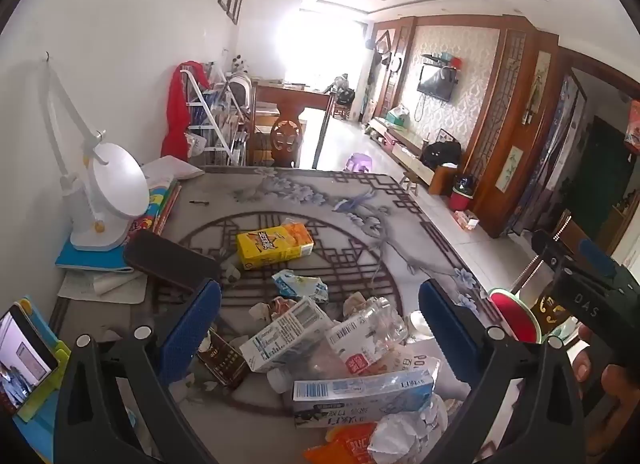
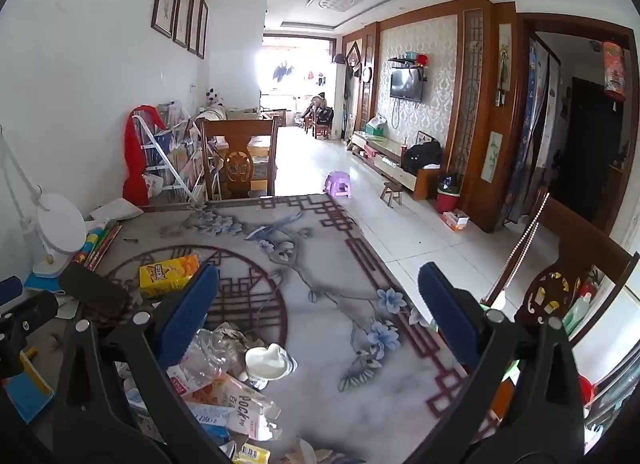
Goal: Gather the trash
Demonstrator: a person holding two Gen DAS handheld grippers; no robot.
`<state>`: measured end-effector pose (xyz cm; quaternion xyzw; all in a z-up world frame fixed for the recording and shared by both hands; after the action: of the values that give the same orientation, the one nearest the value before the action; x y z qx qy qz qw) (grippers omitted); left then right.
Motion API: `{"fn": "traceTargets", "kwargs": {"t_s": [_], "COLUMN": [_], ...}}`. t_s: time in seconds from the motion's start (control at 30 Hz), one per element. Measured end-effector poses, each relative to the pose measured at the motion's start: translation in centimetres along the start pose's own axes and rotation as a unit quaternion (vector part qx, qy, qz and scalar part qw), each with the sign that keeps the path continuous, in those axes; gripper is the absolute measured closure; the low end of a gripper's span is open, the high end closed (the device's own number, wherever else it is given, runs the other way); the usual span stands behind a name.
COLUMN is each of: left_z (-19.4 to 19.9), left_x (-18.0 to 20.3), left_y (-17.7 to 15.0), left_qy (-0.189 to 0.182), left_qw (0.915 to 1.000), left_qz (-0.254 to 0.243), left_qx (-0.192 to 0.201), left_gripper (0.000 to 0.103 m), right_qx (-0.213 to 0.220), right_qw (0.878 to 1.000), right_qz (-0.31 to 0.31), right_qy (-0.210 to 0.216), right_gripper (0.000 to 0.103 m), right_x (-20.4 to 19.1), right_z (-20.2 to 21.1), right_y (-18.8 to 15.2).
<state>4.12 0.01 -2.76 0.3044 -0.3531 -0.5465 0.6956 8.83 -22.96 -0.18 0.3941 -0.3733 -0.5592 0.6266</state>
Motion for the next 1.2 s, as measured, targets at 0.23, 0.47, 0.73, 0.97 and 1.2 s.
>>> {"fn": "traceTargets", "kwargs": {"t_s": [0.23,0.47,0.73,0.97,1.2], "left_z": [0.5,0.8,0.1,-0.6,-1.1], "left_x": [0.2,-0.3,-0.2,0.7,1.8], "left_y": [0.3,0.2,0.2,0.6,1.7], "left_qy": [-0.007,-0.005,-0.007,-0.016,-0.026], "left_qw": [0.9999,1.0,1.0,0.9998,0.9994], "left_qz": [-0.007,0.002,-0.001,-0.01,-0.02], "left_qx": [0.01,0.005,0.0,0.002,0.006], "left_gripper": [0.008,0.008,0.008,0.008,0.008], "right_qx": [0.006,-0.023,-0.023,-0.02,-0.018], "right_qw": [1.0,1.0,1.0,1.0,1.0], "right_qz": [-0.001,-0.005,0.002,-0.002,-0.005], "right_qy": [0.014,0.003,0.004,-0.001,-0.003], "right_gripper": [0.004,0.004,0.004,0.004,0.004], "right_x": [-0.3,-1.4,-1.2,-1.3,-0.6], "right_z": [0.6,-0.3,-0.5,-0.7,-1.0], "right_y": [0.2,-0.6,-0.6,-0.2,0.6]}}
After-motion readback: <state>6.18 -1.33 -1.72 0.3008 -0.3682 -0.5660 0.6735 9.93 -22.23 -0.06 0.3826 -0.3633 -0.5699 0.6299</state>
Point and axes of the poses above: each gripper's, at about its wrist camera, not at the fingertips, and z roughly against the way its jaws point, x to its right, y to its top, the point moved 5 cm from there along -z, roughly the way its jaws point, and after that the axes turned 2 degrees about y, right-handed, at the moved point
